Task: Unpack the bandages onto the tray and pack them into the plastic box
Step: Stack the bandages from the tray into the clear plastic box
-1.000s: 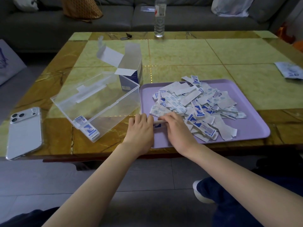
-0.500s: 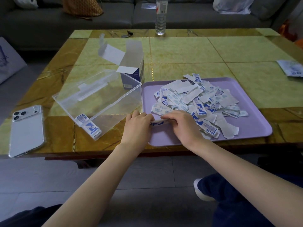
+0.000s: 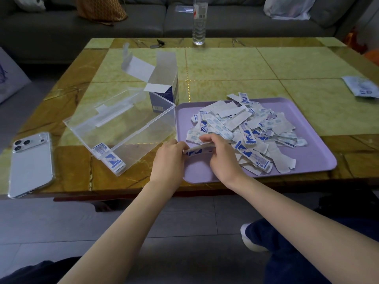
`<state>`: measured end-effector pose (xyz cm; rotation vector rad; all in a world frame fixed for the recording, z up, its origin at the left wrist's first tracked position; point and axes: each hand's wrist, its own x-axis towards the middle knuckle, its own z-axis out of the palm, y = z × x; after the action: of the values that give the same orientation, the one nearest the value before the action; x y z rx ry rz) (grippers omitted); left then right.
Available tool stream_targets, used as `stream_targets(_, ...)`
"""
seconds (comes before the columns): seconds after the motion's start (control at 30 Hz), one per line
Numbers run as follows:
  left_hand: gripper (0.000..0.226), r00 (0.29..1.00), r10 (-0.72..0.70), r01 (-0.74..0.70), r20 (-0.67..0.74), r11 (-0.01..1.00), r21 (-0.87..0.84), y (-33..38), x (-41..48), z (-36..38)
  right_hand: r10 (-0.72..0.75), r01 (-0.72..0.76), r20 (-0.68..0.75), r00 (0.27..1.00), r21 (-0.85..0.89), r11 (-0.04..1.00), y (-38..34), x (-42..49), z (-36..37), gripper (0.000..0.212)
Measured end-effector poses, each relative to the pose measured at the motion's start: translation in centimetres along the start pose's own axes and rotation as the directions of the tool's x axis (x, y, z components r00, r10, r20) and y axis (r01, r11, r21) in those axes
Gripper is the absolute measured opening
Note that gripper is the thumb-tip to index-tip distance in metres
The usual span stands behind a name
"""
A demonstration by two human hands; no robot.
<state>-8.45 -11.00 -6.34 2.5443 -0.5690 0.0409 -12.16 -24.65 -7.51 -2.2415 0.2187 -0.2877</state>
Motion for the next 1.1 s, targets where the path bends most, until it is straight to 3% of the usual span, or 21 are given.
stream_targets(0.3, 0.024, 0.992, -0.036, 0.046, 0.120, 0.996, -0.080, -0.1, 0.4, -0.9, -0.048, 0.055, 0.053, 0.997, -0.128, 0.990, 0.5, 0.6, -0.2, 0.038)
stream_targets(0.47, 0.025, 0.971, 0.018, 0.000, 0.239, 0.997, -0.074, 0.0, 0.6, -1.8, -0.077, 0.098, 0.116, 0.990, -0.180, 0.979, 1.0, 0.7, -0.4, 0.032)
stream_targets(0.83, 0.019, 0.987, 0.000, 0.008, 0.160, 0.999, -0.047, 0.1, 0.3, -0.8, -0.117, 0.194, 0.240, 0.964, -0.330, 0.924, 0.8, 0.4, -1.0, 0.036)
stream_targets(1.0, 0.013, 0.989, 0.021, -0.015, 0.148, 0.999, -0.038, 0.2, -0.2, -1.3, -0.144, 0.213, 0.236, 0.961, -0.296, 0.931, -0.1, 0.0, -1.3, 0.035)
stream_targets(1.1, 0.016, 0.996, 0.064, -0.064, 0.065, 0.998, 0.001, 0.3, -0.3, -2.4, -0.194, 0.250, 0.219, 0.956, -0.268, 0.930, -1.0, -0.2, -1.8, 0.031)
